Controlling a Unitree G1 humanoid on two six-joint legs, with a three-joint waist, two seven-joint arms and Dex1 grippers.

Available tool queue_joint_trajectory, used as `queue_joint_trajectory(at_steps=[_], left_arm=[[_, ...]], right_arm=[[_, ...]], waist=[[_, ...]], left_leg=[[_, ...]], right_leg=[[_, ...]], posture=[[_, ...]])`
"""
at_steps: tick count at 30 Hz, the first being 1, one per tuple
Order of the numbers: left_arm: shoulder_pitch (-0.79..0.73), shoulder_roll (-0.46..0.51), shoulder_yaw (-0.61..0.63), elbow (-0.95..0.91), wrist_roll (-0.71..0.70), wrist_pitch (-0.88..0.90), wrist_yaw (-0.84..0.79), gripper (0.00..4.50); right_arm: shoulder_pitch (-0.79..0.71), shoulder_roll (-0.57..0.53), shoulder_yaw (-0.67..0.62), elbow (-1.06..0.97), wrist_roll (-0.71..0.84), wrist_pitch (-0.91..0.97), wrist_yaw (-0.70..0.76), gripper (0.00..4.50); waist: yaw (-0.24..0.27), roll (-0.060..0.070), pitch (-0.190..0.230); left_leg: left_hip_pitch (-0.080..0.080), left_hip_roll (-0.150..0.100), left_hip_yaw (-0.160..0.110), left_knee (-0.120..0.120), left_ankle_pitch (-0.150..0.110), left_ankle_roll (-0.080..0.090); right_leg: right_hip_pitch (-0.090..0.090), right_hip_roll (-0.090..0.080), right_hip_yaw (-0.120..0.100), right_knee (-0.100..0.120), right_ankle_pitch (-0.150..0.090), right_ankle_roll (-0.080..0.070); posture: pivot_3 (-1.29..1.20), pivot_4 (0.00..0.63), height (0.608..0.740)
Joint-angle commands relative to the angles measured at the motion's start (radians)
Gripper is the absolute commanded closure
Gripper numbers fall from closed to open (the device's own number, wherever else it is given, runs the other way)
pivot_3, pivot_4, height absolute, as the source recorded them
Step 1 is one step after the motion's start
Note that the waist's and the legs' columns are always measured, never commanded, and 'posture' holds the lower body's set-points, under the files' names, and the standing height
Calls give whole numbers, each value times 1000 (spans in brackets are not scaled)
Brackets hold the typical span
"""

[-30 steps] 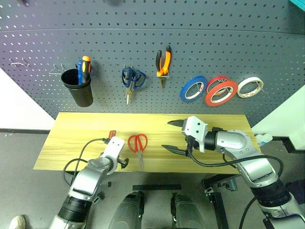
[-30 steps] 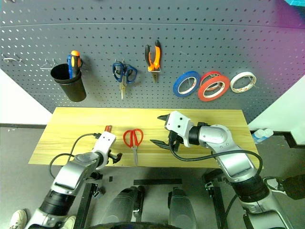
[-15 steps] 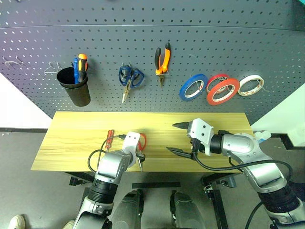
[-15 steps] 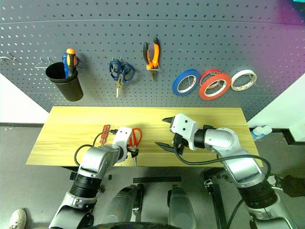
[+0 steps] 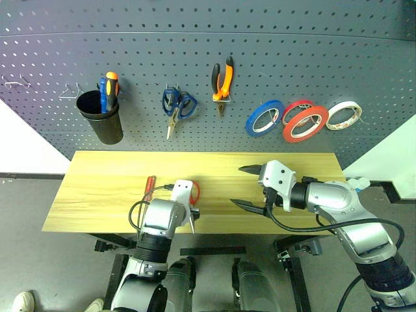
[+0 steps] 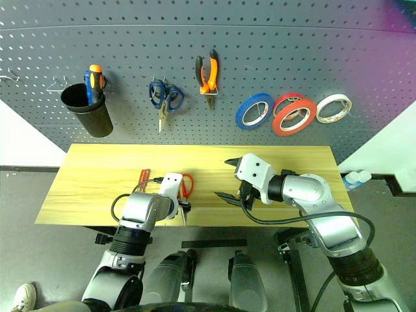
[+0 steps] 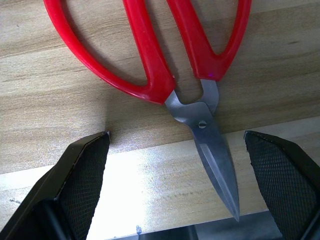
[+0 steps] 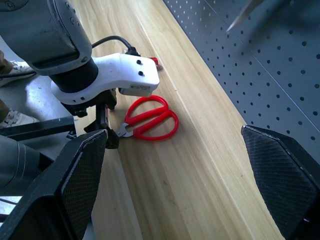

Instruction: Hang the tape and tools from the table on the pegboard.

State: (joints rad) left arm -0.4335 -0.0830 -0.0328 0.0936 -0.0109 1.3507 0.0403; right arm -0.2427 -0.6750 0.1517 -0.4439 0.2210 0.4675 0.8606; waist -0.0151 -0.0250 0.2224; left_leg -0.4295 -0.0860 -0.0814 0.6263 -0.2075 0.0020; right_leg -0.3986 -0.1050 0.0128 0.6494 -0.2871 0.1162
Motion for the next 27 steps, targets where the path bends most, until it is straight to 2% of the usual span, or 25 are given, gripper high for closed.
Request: queue_joint_trajectory(at_steps=[1,12,13,21,27], left_arm=[[-4,-19,21,21,3,23,19,519],[-10,-17,36,17,6,15,45,4116],[-11,-17,36,15,6,15,46,4255],[-22,18,-21,-12,11,-35,23,4242],[-27,80,-67,-78,16,-99,-7,4242]], right_arm=[[5,-9,-33,-58,18,-1,-8,0],[6,-5,-36,-62,18,0,-16,0],[6,-5,-36,-62,18,-1,-16,0],[6,0,-32,-61,18,-4,-20,0],[14,8,-40,-68,30,-6,-27,0]], waist=[[0,0,0],[0,0,0],[-1,0,0],[-1,0,0],[-1,0,0]], left_leg=[[0,0,0,0,0,0],[0,0,0,0,-2,-3],[0,0,0,0,-2,-3],[0,0,0,0,-2,-3],[0,0,0,-1,-2,-3]], right_leg=[[0,0,0,0,0,0],[0,0,0,0,0,0],[0,0,0,-1,0,1],[0,0,-1,-1,0,1],[0,0,-1,-1,0,1]], posture=[[-138,240,733],[-137,239,733],[-137,239,733],[-134,234,733],[-125,225,733]])
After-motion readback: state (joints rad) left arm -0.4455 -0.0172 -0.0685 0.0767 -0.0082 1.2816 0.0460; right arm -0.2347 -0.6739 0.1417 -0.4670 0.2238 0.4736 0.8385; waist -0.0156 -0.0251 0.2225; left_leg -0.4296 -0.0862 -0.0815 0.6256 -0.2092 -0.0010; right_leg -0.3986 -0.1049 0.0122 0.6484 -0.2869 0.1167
